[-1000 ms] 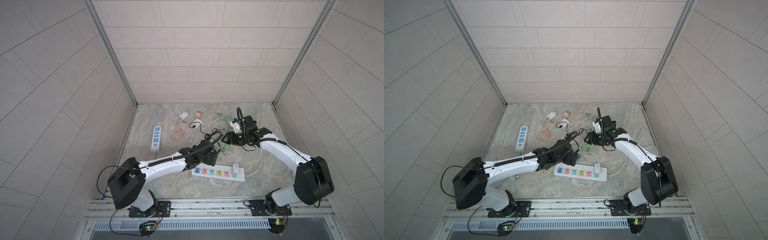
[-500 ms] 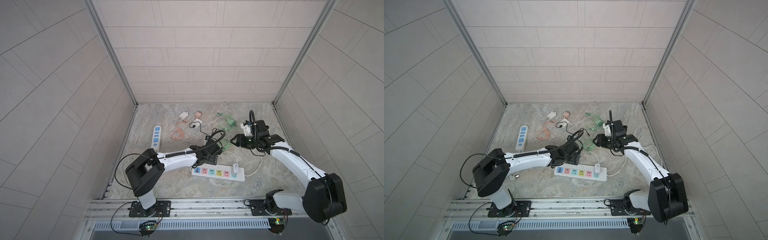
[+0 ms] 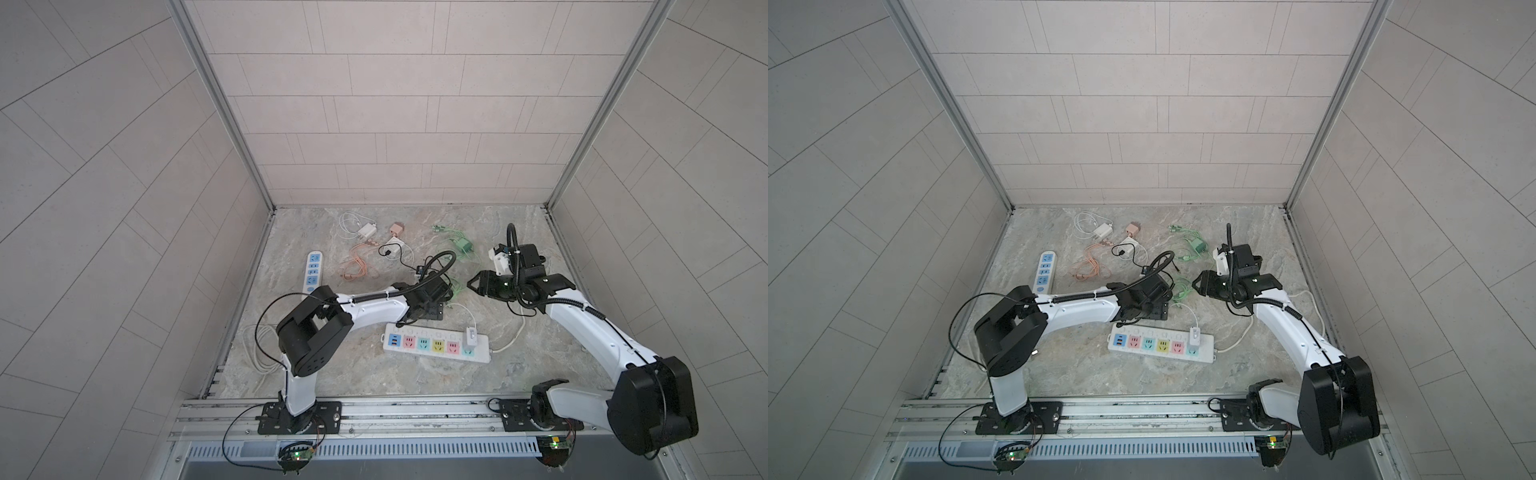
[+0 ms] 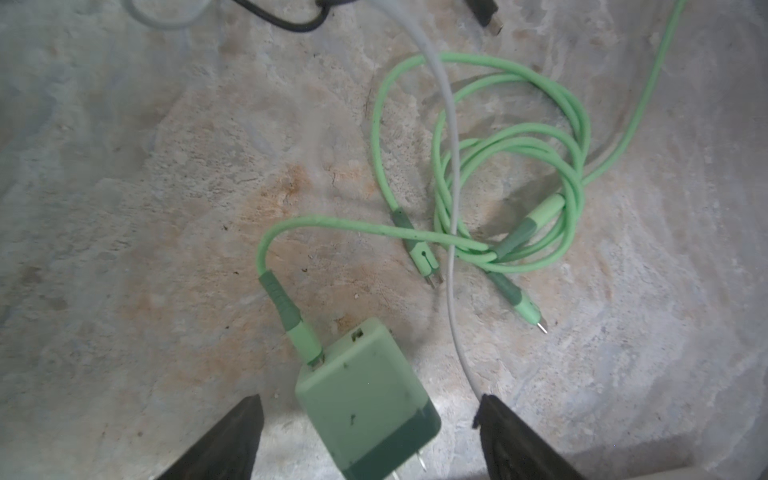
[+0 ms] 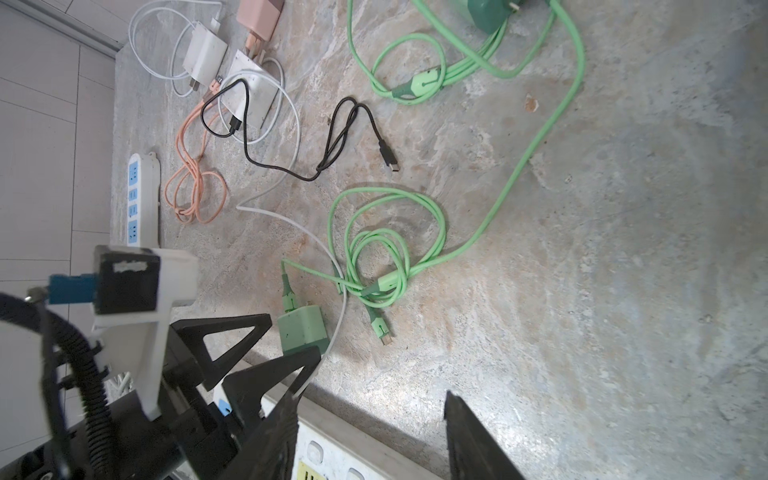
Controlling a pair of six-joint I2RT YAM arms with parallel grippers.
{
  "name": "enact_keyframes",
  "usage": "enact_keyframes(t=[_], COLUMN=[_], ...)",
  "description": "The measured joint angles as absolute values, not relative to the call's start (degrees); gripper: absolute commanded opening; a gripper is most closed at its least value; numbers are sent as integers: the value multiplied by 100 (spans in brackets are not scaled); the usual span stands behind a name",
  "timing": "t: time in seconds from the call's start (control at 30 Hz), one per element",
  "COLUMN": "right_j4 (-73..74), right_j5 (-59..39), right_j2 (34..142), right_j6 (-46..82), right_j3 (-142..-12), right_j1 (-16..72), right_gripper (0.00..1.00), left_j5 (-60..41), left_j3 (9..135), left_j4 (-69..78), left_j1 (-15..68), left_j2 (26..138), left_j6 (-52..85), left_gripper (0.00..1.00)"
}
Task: Insert the plug
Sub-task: 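Grasp the green charger with the left gripper while the right gripper hovers nearby, then grasp the green charger with the right gripper while the left gripper holds it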
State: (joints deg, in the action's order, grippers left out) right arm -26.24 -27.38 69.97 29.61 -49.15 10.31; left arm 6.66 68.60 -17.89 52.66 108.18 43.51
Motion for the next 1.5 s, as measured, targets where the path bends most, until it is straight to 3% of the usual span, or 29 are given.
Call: enact_keyframes(t=[0.17, 0.53, 0.7, 1.03, 1.5], right_j4=[-2615, -2541, -2464, -2462, -2228], right_j5=[-2810, -2842, -2965, -3391, -3424], right_j2=[6908, 6823, 6823, 6825, 7098], right_j6=[2873, 2788, 2788, 2840, 3398], right_j3=[-4849, -4827, -4827, -4827, -4974], right_j1=[1000, 969, 967, 1227, 1944], right_gripper=[56, 56, 55, 52, 51], left_j5=[598, 454, 423, 161, -298], left_j3=[6904, 6910, 6910, 6698, 5468], left_j4=[-1804, -1782, -1732, -1385, 690], left_j1=[5148, 5000, 4998, 4950, 4936], left_j2=[10973, 11024, 11024, 10862, 9325], left_j6=[4421, 4405, 4261, 3273, 2187], left_gripper=[80, 47, 38, 34, 35])
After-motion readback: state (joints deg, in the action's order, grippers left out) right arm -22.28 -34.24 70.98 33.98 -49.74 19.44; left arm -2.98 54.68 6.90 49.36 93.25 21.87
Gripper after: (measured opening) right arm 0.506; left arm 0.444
